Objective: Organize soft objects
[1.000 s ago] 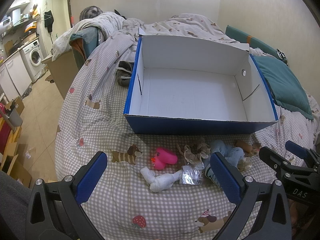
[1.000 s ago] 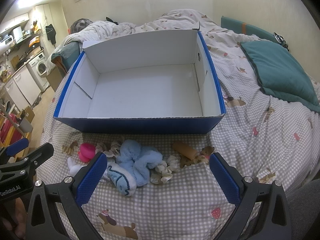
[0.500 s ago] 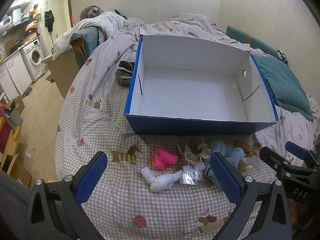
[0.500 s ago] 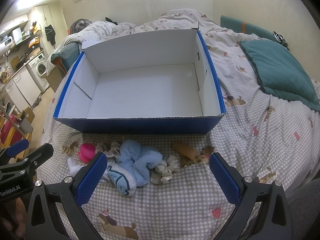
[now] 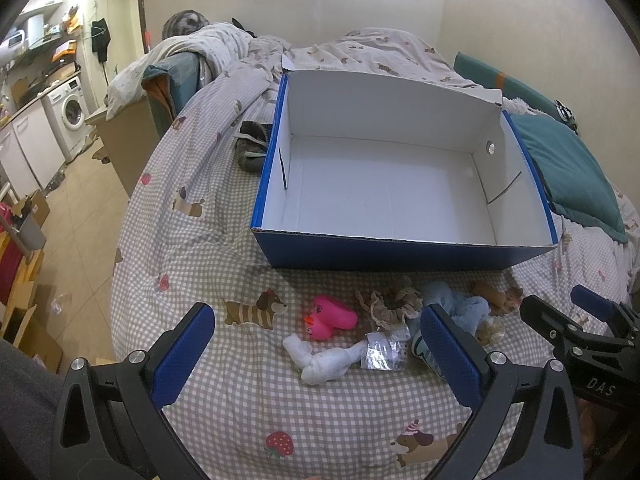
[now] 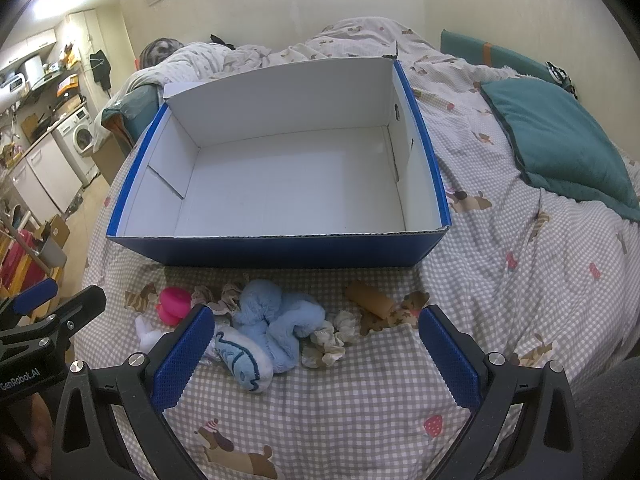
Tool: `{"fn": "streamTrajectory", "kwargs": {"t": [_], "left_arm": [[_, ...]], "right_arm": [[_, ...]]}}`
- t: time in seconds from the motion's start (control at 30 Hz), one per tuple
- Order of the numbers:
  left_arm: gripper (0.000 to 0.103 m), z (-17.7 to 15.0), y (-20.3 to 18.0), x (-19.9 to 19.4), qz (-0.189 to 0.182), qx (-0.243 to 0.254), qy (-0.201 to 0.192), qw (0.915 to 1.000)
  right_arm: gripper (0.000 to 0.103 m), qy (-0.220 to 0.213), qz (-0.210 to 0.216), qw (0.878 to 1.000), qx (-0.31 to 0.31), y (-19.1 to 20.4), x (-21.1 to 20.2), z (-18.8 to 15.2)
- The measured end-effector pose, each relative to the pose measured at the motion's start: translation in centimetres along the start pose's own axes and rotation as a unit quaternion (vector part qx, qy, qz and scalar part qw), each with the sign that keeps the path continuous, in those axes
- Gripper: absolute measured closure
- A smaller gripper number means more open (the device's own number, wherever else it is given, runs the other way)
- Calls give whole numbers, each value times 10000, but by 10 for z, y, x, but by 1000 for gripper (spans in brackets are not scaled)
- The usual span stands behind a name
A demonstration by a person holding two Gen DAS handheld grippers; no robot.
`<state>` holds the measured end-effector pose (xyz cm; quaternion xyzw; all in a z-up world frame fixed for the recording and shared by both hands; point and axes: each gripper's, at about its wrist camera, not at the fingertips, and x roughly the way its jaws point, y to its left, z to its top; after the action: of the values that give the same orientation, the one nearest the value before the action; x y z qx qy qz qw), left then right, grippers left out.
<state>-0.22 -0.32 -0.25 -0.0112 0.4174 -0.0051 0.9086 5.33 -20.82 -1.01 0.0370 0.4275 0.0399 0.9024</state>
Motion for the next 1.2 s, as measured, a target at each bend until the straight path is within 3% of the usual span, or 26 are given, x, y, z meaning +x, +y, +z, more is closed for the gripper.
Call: {"fn": "streamTrajectory", "kwargs": {"t": [0.2, 0.37, 0.57, 0.77, 0.87, 0.93, 1.0, 1.2], "left_arm": [[0, 3, 4, -1, 60, -86, -48, 9999], [0, 22, 35, 2, 286, -625, 41, 9976], [0, 50, 78, 17, 419, -1220, 554, 9901], [0, 51, 95, 42, 521, -1298, 1299, 9816], [1, 44, 92, 58, 260, -1282, 1595, 9785], [18, 37, 83, 72, -120, -1187, 1903, 9744], [26, 29, 73, 85, -424, -1145, 2280, 9660], [26, 9, 50, 114, -820, -1030, 2965, 9459]], "right_arm": [[0, 9, 14, 10000, 27, -1, 0, 1], [0, 74, 194, 9987, 467, -21, -3, 19], [0, 120, 336, 9978, 551, -36, -7, 47], [0, 539, 536, 9966, 311, -41, 7, 61], [0, 676, 568, 9955, 334, -48, 14, 60], [0, 813, 569, 9941, 434, -54, 22, 58], [0, 953, 688, 9915, 556, -62, 31, 54], [0, 1129, 701, 9876, 840, -73, 45, 44]]}}
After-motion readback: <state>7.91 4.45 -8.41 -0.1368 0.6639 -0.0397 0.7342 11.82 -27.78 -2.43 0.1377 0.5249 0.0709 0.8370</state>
